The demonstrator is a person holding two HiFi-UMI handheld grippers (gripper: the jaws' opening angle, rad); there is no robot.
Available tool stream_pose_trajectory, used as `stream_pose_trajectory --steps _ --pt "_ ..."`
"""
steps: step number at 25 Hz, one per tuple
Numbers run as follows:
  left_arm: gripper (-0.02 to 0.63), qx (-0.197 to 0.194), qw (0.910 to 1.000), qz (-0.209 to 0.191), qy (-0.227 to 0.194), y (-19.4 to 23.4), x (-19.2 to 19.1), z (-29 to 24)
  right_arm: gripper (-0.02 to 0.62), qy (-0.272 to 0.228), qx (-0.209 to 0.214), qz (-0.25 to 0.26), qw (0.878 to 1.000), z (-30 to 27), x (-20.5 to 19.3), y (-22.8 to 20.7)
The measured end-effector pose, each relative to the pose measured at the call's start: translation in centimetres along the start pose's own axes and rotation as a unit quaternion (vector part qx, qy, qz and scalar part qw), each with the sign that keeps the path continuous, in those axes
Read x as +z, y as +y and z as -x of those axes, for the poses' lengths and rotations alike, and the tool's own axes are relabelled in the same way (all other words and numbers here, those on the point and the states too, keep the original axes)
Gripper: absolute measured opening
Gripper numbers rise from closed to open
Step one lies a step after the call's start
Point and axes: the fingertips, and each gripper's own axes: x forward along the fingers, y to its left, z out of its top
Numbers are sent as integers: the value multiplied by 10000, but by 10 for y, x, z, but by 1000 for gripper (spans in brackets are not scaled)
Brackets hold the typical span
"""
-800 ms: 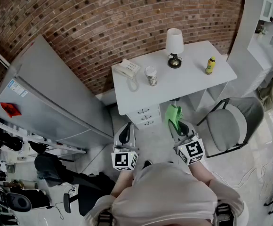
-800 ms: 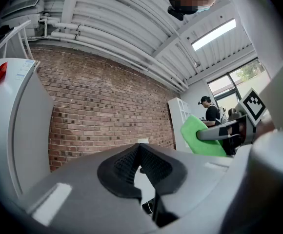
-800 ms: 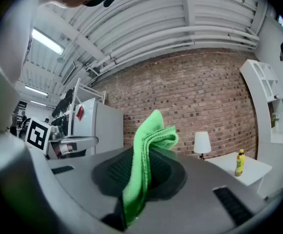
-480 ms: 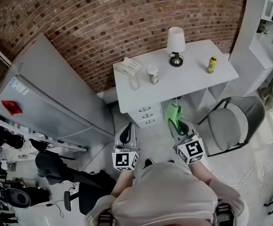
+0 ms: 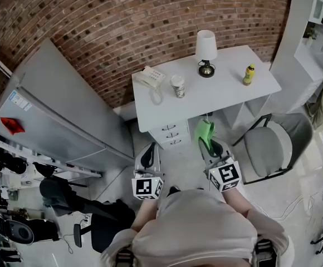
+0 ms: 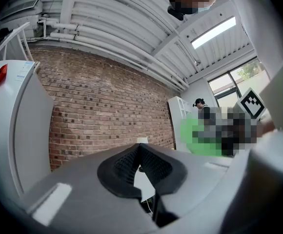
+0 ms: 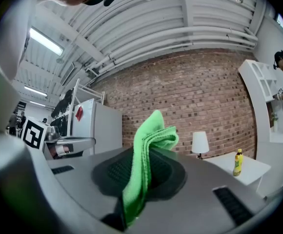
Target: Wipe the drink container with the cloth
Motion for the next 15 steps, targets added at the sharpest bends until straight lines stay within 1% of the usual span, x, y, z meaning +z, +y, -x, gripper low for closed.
stream_pose_trajectory --steps 5,12,15 --pt "11 16 10000 29 17 -2 -4 -7 41 10 2 -24 10000 -5 -3 -9" --pt "11 84 9999 80 9 12 -11 -28 41 70 -6 -26 10000 -26 -4 -24" --pt "11 44 9999 116 24 22 -21 -49 41 -18 137 28 9999 -42 -6 -29"
